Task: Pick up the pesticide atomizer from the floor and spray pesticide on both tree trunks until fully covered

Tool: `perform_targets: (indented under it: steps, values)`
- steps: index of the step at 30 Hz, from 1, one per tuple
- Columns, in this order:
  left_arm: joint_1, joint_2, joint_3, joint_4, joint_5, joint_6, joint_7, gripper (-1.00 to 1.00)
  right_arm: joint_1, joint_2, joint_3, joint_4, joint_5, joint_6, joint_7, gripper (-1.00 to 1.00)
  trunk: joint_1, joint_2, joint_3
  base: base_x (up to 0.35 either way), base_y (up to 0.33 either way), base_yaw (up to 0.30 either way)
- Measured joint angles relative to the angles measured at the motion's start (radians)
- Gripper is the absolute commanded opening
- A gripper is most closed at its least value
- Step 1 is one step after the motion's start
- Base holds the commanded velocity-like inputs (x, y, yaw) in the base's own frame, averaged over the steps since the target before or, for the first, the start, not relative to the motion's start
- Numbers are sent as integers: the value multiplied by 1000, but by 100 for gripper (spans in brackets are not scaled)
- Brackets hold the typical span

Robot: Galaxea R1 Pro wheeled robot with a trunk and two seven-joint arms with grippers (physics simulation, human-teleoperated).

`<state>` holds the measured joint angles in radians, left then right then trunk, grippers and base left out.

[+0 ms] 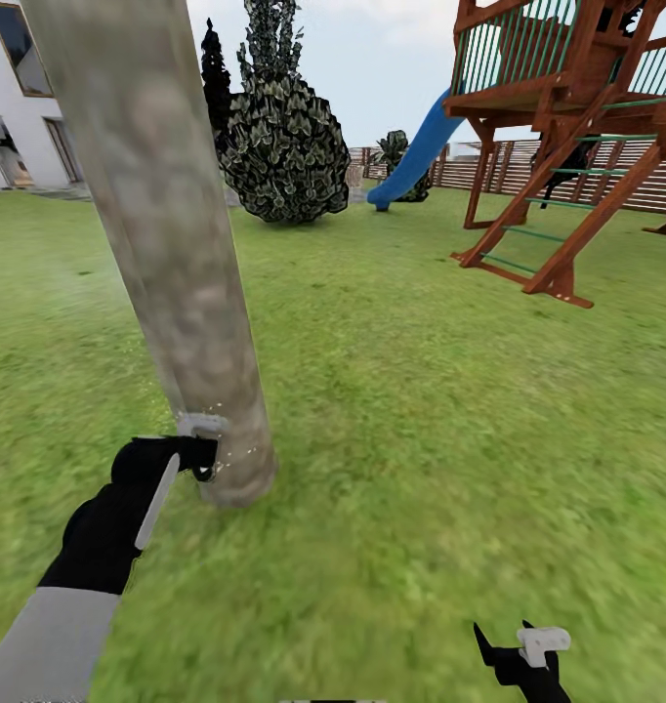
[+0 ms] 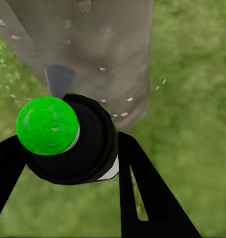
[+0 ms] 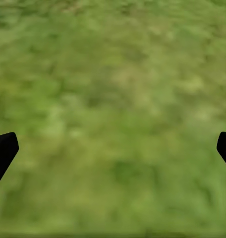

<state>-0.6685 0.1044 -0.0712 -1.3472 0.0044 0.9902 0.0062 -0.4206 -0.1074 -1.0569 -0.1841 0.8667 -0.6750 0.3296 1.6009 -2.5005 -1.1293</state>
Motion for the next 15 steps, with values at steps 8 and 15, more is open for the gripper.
perform_targets:
  steps: [8, 15]
  values:
    - [-21, 40, 2, -21, 18, 5, 1, -100, 0, 0, 0, 0, 0, 0, 0, 100, 0, 0, 0, 0, 0, 0]
    - [-71, -4, -4, -67, 2, 23, 2, -100, 0, 0, 0, 0, 0, 0, 0, 100, 0, 0, 0, 0, 0, 0]
